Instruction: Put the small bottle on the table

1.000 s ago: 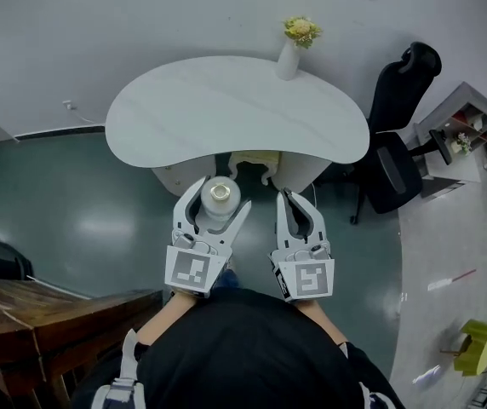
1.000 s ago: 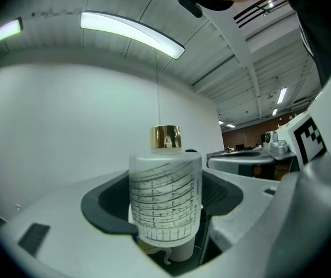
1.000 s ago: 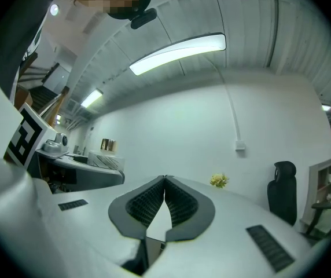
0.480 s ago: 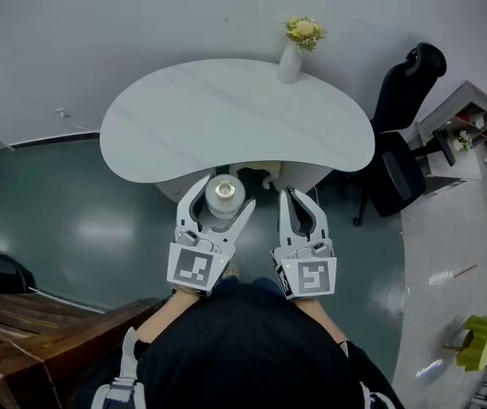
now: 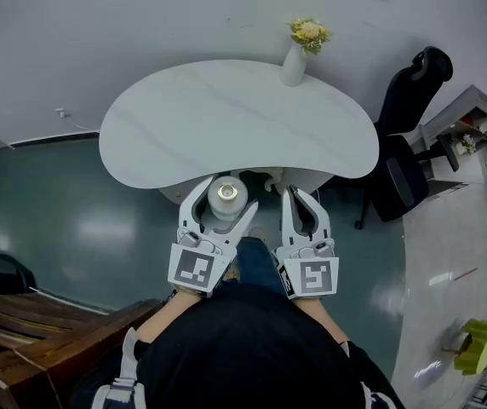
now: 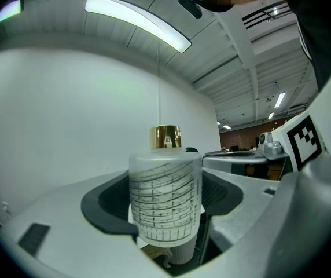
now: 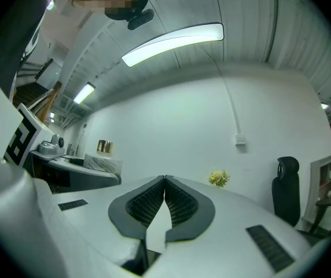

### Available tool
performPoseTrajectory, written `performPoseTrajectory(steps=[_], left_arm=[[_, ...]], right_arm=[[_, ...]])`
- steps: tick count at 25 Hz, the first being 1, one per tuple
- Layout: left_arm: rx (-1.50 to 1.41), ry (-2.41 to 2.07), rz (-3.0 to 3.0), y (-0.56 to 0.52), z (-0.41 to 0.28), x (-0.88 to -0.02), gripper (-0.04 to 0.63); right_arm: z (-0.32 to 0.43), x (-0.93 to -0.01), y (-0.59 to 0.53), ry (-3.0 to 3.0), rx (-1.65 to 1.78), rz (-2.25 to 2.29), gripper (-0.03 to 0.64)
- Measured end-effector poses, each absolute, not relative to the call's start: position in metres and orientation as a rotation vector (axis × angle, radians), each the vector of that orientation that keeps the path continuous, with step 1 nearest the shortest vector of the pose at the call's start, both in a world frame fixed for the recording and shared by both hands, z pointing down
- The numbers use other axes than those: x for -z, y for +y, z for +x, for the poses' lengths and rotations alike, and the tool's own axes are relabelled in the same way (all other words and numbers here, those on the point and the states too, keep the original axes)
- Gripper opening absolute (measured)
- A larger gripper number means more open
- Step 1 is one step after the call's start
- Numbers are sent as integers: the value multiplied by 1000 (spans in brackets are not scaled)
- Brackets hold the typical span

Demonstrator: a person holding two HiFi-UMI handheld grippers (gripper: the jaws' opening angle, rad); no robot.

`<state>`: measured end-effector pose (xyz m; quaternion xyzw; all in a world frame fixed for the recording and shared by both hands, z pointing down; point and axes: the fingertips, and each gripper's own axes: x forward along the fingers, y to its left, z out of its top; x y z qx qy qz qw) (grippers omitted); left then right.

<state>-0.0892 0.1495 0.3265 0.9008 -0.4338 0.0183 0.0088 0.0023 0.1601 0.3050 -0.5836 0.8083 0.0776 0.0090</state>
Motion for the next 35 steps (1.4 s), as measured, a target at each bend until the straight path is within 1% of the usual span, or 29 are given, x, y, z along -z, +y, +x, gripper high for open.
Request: performPoseTrajectory(steps=[8, 26, 35], left_arm=[[-45, -1360, 2811, 105, -77, -330, 334], [-37, -1456, 2752, -82, -29, -324, 334], [-44, -1540, 2705, -151, -10, -327, 334]], right_arm=[[6, -305, 111, 2570, -268, -1766, 23], [55, -299, -92, 2644, -276, -1656, 23], [69, -304, -167, 2710, -278, -1552, 22]])
